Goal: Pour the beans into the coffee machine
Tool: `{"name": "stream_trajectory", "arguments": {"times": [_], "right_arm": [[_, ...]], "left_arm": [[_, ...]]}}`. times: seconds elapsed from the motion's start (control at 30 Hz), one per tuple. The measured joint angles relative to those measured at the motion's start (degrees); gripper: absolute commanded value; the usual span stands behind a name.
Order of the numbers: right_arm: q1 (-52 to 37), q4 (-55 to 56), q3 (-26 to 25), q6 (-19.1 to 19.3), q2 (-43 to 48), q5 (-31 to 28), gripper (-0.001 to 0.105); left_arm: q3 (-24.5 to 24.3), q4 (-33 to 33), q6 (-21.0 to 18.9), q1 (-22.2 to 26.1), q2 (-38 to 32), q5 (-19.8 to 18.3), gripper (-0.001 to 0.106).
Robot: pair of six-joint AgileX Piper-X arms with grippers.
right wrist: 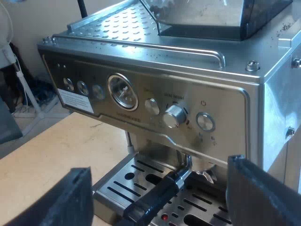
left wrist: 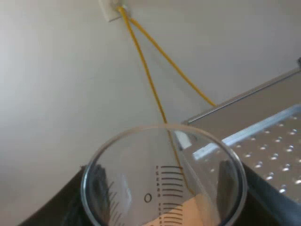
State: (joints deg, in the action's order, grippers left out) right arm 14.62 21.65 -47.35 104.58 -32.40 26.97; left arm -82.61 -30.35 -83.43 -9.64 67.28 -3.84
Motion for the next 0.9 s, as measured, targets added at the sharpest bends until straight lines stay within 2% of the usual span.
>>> {"name": "stream_trajectory", "arguments": {"times": [0.17, 0.43, 0.73, 0.9], "right_arm": [[0.0, -0.04, 0.0, -0.47, 0.0, -0.39, 0.062], [0.0, -0.53, 0.0, -0.47, 0.0, -1.57, 0.062], [0.0, -0.51, 0.0, -0.47, 0.0, -1.8, 0.062], [0.0, -0.51, 0.0, -0.47, 0.0, -1.81, 0.062]], "left_arm": [[-5.51, -2.95, 0.47, -3.17, 5.71, 1.06, 0.033], [-12.67, -3.83, 2.45, -8.24, 12.52, 3.04, 0.033], [-20.39, -8.42, 4.61, -8.46, 19.67, 4.23, 0.033], [-23.39, -8.97, 5.95, -10.44, 21.72, 4.85, 0.033]]}}
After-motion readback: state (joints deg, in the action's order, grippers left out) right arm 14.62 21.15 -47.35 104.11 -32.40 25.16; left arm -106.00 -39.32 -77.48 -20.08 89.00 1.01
